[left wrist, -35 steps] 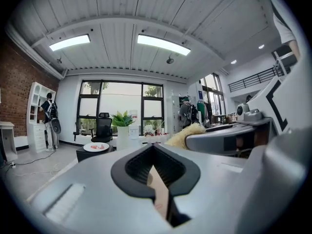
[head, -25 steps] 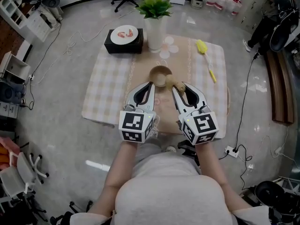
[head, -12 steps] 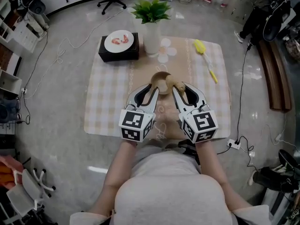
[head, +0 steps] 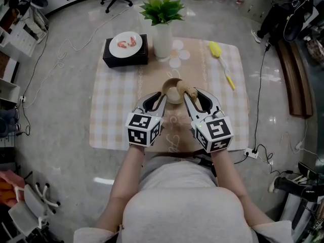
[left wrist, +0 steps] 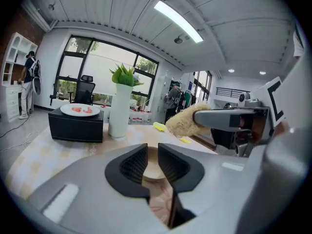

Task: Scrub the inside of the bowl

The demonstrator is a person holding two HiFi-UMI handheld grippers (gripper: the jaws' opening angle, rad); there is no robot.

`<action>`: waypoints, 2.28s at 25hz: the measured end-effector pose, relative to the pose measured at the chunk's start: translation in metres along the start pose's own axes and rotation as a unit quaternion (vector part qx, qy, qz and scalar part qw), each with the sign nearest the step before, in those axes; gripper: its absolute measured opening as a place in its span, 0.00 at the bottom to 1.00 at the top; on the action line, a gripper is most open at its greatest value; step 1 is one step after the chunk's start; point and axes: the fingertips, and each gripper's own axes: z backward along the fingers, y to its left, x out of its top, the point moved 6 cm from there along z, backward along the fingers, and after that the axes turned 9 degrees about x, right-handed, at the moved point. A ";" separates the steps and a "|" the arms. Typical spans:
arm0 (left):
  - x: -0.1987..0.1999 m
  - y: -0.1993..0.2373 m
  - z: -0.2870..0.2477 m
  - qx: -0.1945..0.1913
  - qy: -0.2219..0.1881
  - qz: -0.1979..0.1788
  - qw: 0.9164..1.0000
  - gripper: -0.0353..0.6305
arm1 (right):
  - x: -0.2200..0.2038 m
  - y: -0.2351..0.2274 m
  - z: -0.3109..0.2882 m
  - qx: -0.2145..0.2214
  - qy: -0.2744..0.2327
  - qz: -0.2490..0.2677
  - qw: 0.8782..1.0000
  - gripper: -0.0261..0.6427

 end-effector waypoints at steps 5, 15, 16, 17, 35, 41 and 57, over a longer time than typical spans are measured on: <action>-0.009 0.004 -0.014 -0.017 0.029 -0.035 0.999 0.29 | -0.005 -0.009 -0.007 0.012 0.012 0.000 1.000 0.19; -0.026 -0.008 -0.036 -0.091 0.076 -0.085 0.989 0.65 | -0.011 -0.028 -0.019 0.041 0.029 -0.007 0.999 0.19; -0.026 -0.008 -0.038 -0.097 0.077 -0.086 0.989 0.68 | -0.011 -0.030 -0.020 0.044 0.030 -0.008 0.999 0.19; -0.027 -0.008 -0.039 -0.101 0.079 -0.089 0.988 0.71 | -0.012 -0.031 -0.021 0.046 0.031 -0.008 0.998 0.19; -0.053 -0.003 -0.078 -0.101 0.141 -0.171 0.970 0.79 | -0.021 -0.050 -0.037 0.072 0.038 -0.024 0.996 0.19; -0.062 0.000 -0.085 -0.101 0.153 -0.177 0.967 0.75 | -0.024 -0.052 -0.042 0.074 0.044 -0.019 0.996 0.19; -0.062 -0.003 -0.083 -0.092 0.162 -0.188 0.964 0.75 | -0.030 -0.039 -0.060 0.130 0.072 0.006 0.989 0.19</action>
